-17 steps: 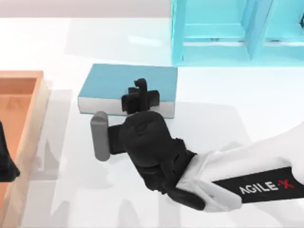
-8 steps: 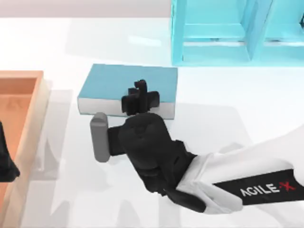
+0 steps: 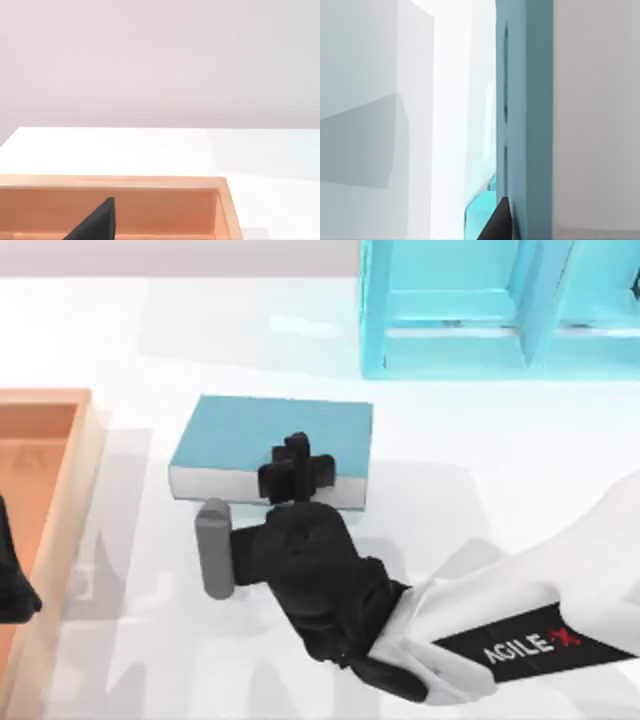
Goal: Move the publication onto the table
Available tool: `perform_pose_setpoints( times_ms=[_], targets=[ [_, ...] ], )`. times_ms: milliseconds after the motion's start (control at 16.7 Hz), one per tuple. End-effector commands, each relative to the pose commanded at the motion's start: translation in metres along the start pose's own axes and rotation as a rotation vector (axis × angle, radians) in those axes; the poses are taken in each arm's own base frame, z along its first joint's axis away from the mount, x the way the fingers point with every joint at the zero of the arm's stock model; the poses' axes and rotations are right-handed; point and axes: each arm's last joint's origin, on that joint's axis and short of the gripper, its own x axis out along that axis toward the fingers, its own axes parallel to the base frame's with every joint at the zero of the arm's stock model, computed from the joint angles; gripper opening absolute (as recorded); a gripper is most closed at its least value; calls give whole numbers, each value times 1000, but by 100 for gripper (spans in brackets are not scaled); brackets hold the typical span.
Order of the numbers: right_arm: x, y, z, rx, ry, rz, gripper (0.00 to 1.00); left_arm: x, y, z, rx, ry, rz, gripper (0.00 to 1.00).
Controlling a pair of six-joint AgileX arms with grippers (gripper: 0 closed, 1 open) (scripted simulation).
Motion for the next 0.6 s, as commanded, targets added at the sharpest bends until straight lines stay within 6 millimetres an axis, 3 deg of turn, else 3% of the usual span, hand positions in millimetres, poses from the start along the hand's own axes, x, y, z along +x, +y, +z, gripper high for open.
perform_pose_setpoints(
  times_ms=[300, 600],
  targets=[
    [1, 4, 0, 0, -1, -1, 0, 0, 0, 0, 0, 0, 0, 100],
    [1, 4, 0, 0, -1, -1, 38, 0, 0, 0, 0, 0, 0, 100]
  ],
)
